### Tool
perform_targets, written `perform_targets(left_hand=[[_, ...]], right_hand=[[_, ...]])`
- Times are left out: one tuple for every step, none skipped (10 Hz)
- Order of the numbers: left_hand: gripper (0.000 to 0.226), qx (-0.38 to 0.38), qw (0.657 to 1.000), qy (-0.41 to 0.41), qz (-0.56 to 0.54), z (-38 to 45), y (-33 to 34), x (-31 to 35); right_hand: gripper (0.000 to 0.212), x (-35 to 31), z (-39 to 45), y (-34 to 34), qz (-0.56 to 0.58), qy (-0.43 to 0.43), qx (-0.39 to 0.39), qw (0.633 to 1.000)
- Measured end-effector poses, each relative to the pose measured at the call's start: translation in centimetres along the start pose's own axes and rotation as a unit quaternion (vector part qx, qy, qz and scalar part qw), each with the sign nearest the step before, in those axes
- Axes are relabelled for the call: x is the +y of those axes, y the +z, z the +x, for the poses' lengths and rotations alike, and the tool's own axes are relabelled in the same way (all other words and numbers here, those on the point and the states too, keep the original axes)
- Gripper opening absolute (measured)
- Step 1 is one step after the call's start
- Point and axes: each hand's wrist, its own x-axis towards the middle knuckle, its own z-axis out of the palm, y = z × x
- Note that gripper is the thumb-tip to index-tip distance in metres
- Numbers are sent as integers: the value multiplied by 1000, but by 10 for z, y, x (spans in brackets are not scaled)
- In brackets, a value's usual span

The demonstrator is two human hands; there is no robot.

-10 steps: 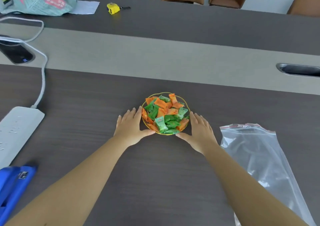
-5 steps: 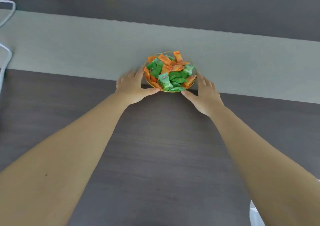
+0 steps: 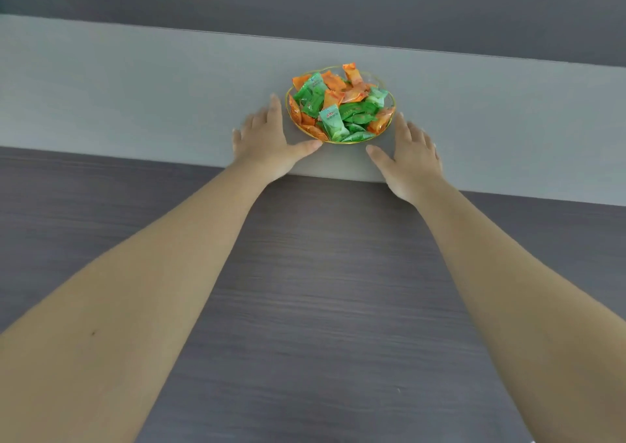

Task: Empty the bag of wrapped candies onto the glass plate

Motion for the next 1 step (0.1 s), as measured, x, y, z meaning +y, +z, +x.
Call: perform_targets(left_hand=[[84, 24, 992, 65, -106, -60, -8, -6]], right_hand=[[71, -4, -51, -7, 98, -70, 22, 992]])
